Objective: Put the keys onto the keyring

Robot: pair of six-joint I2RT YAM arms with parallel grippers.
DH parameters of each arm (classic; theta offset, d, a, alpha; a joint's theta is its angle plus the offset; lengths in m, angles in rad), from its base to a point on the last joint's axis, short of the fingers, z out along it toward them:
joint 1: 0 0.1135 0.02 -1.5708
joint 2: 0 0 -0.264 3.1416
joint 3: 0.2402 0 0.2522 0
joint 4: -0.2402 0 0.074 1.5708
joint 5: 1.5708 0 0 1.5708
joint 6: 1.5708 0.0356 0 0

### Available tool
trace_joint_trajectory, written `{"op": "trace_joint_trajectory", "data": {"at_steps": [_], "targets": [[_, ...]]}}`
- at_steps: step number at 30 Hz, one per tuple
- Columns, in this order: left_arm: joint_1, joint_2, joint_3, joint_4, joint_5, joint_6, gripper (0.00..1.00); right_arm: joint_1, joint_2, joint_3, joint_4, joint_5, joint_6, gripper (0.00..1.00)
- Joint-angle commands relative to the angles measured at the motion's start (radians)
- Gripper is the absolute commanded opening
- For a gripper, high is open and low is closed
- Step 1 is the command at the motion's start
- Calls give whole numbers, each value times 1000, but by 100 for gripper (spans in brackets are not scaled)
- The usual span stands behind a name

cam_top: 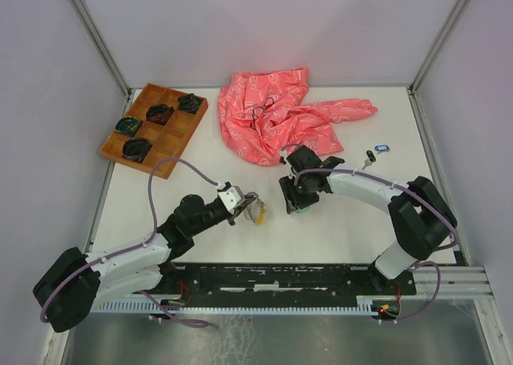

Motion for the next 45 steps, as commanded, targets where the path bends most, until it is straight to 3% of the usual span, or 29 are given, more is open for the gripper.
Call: {"op": "trace_joint_trajectory", "data": {"at_steps": [1,5,10,15,22,34,41,45], "targets": [[-1,-12,32,21,1,23,3,-68,-76,65,-25,117,-57,54],[-2,-7,36,19,4,22,3,-97,2,124,-64,174,-122,48],[-1,-11,31,19,-3,22,3,-95,102,188,-117,210,-147,51],[-3,2,37,19,-1,23,3,-93,79,139,-124,218,-99,49],[-1,10,40,20,4,21,3,-87,7,52,-77,200,-42,37],[-1,9,40,19,6,20,3,-86,29,20,-20,181,-26,21],[-1,7,40,18,6,21,3,-86,44,42,-36,189,-43,1],[-1,5,40,16,4,21,3,-85,54,79,-105,193,-62,1]]}}
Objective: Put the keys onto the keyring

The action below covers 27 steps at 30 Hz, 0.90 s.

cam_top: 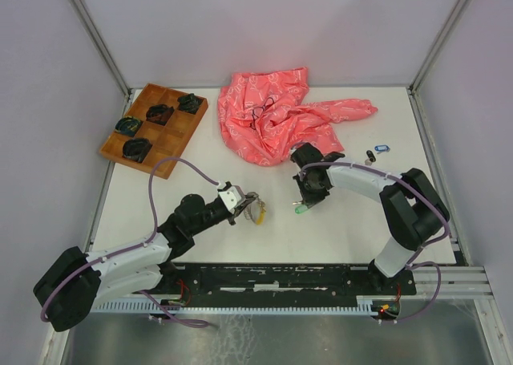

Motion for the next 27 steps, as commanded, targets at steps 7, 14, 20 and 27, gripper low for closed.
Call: {"op": "trace_joint_trajectory", "data": {"at_steps": [7,14,20,27], "targets": [[-1,-6,37,14,7,22,3,3,41,215,-358,-7,-110,1],[-2,-9,40,4,16,21,3,9,189,343,-562,-23,-224,1],[-3,-9,41,2,20,21,3,37,320,465,-639,-1,-286,1],[-1,-5,43,-1,17,22,3,42,412,591,-590,29,-275,18]]}}
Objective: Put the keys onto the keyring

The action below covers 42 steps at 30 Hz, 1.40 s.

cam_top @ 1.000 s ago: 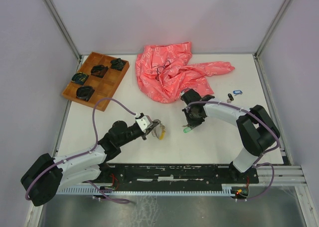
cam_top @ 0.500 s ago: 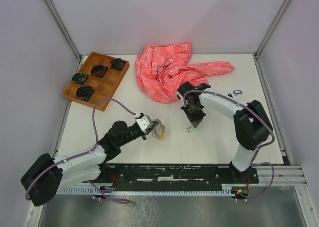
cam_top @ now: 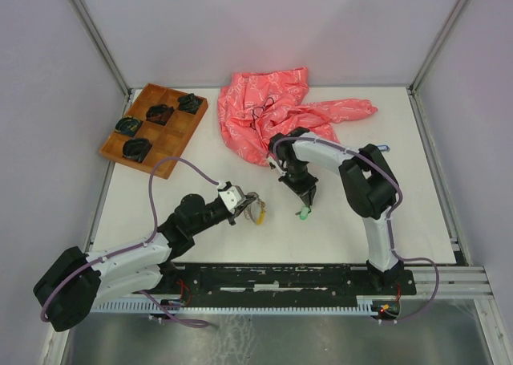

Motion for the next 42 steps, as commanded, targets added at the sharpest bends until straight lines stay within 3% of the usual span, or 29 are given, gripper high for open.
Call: {"op": "trace_joint_trajectory", "data": {"at_steps": [1,5,11,17,21,27,31,42], "targets": [[-1,-6,41,2,11,21,3,2,7,72,28,47,0,22],[-1,-12,41,0,9,23,3,1,-74,17,132,44,24,31],[-1,-11,41,1,7,21,3,1,-284,-199,316,82,108,37],[-1,-7,41,7,10,18,3,5,-487,-428,537,99,318,39],[-2,-5,41,9,11,15,3,52,-578,-547,678,200,491,40],[-1,-4,39,12,4,15,3,164,-614,-670,810,469,711,42],[-1,-4,41,11,2,15,3,226,-601,-700,834,620,832,37],[-2,-12,39,9,3,15,3,302,-502,-697,791,738,1017,27]]}}
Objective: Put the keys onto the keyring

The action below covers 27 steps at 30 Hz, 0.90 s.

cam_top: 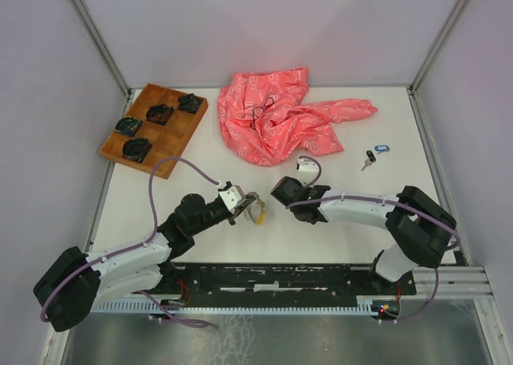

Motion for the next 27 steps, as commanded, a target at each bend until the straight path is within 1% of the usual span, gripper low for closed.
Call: {"op": "trace_joint_trajectory", "data": {"at_steps": [1,10,14,17,21,25,27], "targets": [[-1,-12,36,16,3,15,3,18,16,3,-24,110,120,27],[-2,-15,36,15,4,14,3,24,3,-2,-65,145,154,30],[-2,-14,36,16,4,15,3,25,32,-4,-59,134,172,29],[-1,-14,36,15,4,15,3,25,50,-2,-48,130,175,27],[-2,-11,35,15,5,15,3,24,60,-4,-42,134,174,18],[-2,-9,37,15,7,14,3,24,54,-4,-46,140,152,3],[-1,-9,37,15,7,13,3,24,44,0,-46,138,114,1]]}}
